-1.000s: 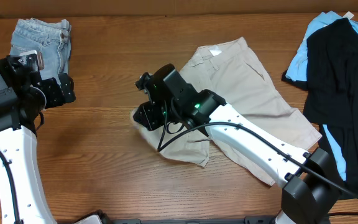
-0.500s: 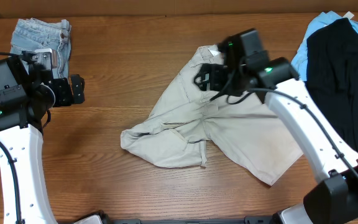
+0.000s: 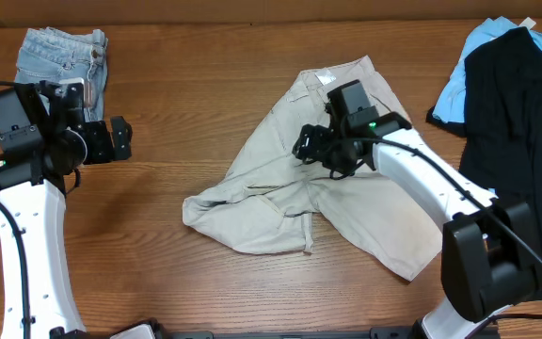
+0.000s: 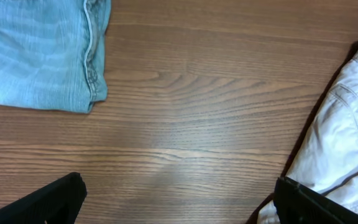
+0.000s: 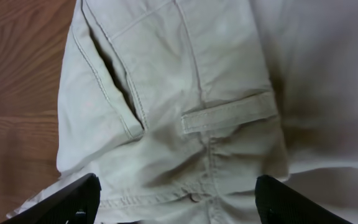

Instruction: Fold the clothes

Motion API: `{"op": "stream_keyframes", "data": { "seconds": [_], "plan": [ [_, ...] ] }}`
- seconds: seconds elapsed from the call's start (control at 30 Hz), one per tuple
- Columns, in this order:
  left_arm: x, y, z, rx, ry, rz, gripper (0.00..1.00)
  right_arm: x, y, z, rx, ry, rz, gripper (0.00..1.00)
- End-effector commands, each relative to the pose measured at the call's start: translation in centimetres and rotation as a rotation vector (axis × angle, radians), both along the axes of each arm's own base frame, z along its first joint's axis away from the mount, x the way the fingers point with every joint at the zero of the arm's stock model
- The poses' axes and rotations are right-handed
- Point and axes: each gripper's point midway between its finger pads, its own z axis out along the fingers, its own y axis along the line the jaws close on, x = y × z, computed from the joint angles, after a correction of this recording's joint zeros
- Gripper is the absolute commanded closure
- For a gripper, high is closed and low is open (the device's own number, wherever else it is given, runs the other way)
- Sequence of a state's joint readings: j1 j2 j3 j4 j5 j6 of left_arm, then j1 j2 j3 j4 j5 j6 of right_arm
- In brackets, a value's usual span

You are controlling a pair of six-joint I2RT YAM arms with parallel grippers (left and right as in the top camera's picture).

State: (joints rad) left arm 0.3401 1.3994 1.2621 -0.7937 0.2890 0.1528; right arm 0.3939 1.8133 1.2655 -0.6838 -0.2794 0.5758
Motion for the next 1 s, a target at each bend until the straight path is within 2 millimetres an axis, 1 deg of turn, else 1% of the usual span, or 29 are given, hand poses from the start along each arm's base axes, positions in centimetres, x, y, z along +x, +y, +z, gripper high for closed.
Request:
{"op": "stream_keyframes", "data": {
  "seconds": [0.0,0.1,0.23,0.37,0.47,0.57,0.63,0.73,0.8,0.97],
  "plan": [
    [0.4,-0.2,-0.1,-0.017,0.004,-0.009,0.00,-0.3,0.0,-0.6,-0.025,0.012,-0.047,0.17],
    [0.5,-0.2,-0.4,-0.022,0.012,-0.011,0.00,-0.3,-0.1,-0.7,-0.043,0.005,-0.052,0.17],
    [0.5,-0.3,-0.6,-0.025,0.016,-0.011,0.00,-0.1,-0.6,-1.1,-0.070,0.002,-0.099,0.17],
    [0.5,-0.2,-0.6,-0.025,0.016,-0.011,0.00,-0.5,-0.9,-2.2,-0.072,0.018,-0.135,0.18],
    [0.5,-0.2,-0.6,-0.025,0.016,-0.011,0.00,-0.9,-1.0,-3.0,-0.071,0.019,-0.135,0.21],
    [0.5,-0.2,-0.6,-0.025,0.016,-0.011,0.00,-0.9,-0.6,-3.5,-0.065,-0.005,-0.128,0.25],
    [0.5,-0.2,-0.6,-0.025,0.016,-0.011,0.00,-0.8,-0.8,-3.8,-0.074,-0.014,-0.131,0.27],
    [0.5,-0.2,-0.6,-0.025,0.016,-0.011,0.00,-0.5,-1.8,-4.0,-0.129,-0.037,-0.156,0.27],
    [0.5,-0.2,-0.6,-0.025,0.016,-0.011,0.00,-0.4,-1.9,-4.0,-0.137,-0.040,-0.160,0.27],
    [0.4,-0.3,-0.6,-0.025,0.020,-0.011,0.00,-1.3,-2.1,-4.3,-0.146,0.001,-0.171,0.28]
  ]
}}
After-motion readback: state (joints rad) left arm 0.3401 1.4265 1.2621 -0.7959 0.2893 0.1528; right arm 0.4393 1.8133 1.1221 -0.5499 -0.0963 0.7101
